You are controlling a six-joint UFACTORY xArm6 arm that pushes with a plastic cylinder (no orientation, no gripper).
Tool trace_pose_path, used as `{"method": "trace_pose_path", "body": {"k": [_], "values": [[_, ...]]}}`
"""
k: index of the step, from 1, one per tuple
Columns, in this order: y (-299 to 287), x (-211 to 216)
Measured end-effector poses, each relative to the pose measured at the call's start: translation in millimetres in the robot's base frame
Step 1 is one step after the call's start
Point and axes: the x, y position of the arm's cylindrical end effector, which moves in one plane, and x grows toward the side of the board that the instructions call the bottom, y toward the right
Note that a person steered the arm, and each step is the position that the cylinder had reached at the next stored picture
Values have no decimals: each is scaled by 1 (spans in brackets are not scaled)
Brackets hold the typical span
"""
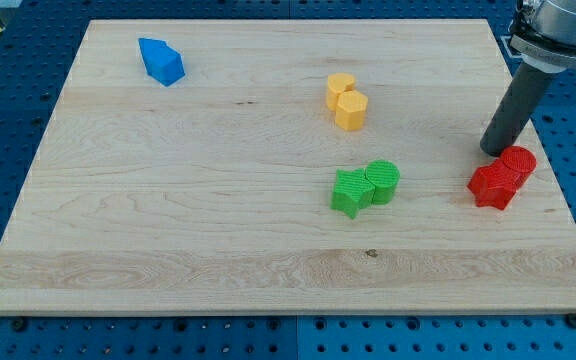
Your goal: Move the green star to the bottom left of the green circle
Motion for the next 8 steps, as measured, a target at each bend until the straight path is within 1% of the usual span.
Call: {"method": "trace_pose_path", "body": {"k": [4,5,7,8], "values": [[-5,-5],[-32,-9],[-118,-32],[-155,-35]]}}
